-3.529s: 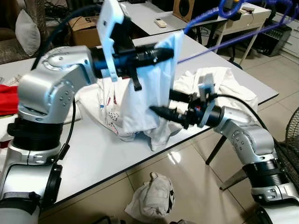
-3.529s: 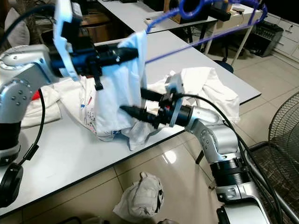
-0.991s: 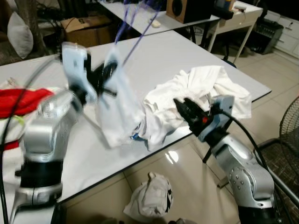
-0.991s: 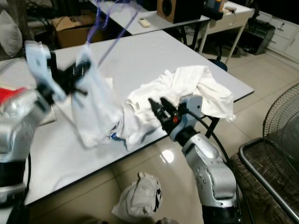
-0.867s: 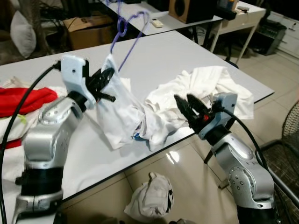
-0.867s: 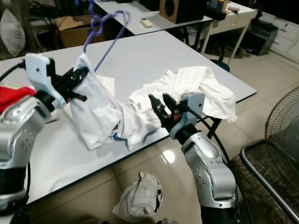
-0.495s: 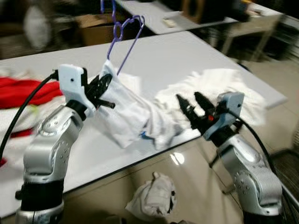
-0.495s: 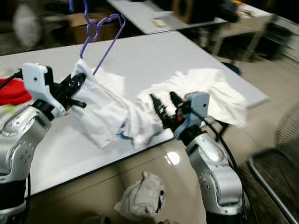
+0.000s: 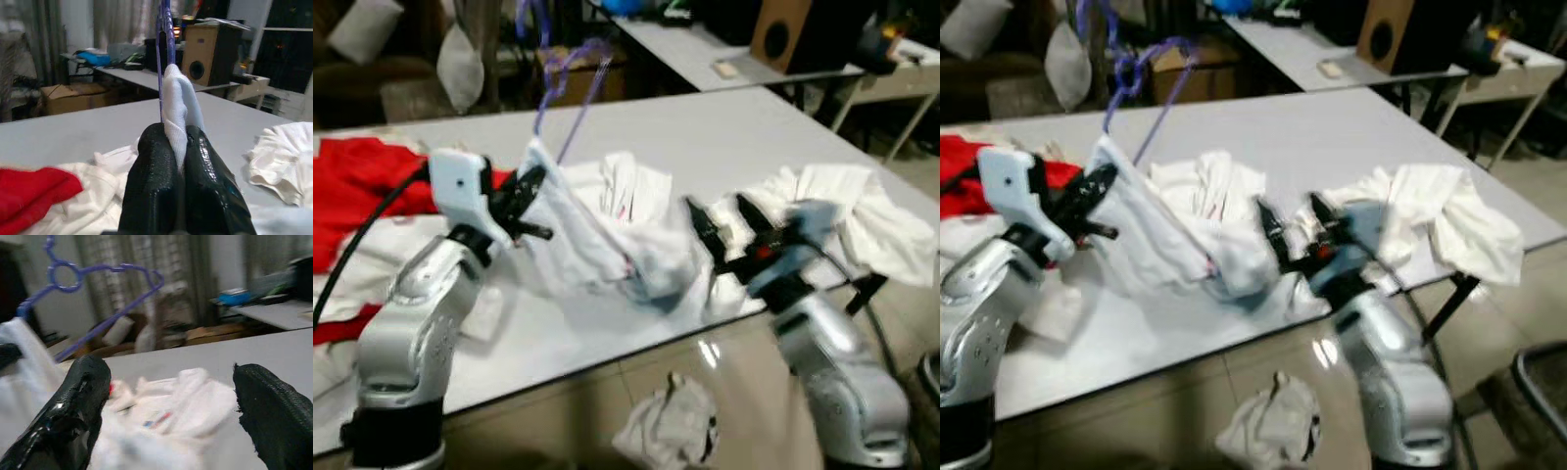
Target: Hang hanger
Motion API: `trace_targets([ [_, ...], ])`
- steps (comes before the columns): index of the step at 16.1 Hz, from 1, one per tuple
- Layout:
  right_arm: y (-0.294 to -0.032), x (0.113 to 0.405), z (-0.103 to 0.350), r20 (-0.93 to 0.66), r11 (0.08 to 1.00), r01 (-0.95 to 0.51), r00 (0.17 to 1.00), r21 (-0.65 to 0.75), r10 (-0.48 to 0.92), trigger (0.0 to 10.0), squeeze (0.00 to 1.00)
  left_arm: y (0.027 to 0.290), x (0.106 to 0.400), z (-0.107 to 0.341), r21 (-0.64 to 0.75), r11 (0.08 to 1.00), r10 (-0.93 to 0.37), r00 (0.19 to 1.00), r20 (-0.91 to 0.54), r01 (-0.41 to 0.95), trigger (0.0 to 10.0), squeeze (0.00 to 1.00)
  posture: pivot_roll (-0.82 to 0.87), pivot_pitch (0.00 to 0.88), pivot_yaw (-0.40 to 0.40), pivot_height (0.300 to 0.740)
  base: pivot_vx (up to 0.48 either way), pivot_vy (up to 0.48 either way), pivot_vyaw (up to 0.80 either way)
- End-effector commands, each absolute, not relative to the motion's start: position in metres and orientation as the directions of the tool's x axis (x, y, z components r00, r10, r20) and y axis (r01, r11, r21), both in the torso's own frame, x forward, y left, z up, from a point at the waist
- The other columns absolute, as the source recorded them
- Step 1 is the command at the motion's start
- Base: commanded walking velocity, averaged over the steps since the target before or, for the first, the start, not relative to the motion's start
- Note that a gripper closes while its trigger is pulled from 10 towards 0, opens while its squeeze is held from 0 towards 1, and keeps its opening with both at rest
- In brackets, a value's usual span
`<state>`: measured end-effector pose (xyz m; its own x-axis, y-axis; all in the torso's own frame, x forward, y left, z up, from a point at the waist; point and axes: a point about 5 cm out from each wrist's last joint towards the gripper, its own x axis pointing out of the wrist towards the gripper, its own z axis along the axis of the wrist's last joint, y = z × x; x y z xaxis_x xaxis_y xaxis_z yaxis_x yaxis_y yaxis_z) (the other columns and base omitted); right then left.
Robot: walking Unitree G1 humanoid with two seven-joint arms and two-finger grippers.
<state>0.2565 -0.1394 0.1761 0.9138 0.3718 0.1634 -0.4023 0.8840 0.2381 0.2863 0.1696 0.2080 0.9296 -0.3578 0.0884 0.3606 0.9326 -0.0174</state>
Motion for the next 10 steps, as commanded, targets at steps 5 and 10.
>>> trace_targets([
  [5,-0.150,0.253,0.173,0.124,0.896,-0.396,0.917,0.201,0.378,10.0,0.95,0.147,0.288,0.212,-0.014,0.900,-0.433,0.896,0.104,0.436,10.0,0.00,-0.12,0.000,0.008,0.740,0.000,-0.253,0.00],
  [10,-0.162,0.257,0.172,0.110,0.898,-0.400,0.916,0.184,0.386,10.0,0.00,0.139,0.300,0.226,0.015,0.874,-0.484,0.865,0.132,0.487,0.0,0.00,-0.12,0.000,0.012,0.740,0.000,0.000,0.00],
])
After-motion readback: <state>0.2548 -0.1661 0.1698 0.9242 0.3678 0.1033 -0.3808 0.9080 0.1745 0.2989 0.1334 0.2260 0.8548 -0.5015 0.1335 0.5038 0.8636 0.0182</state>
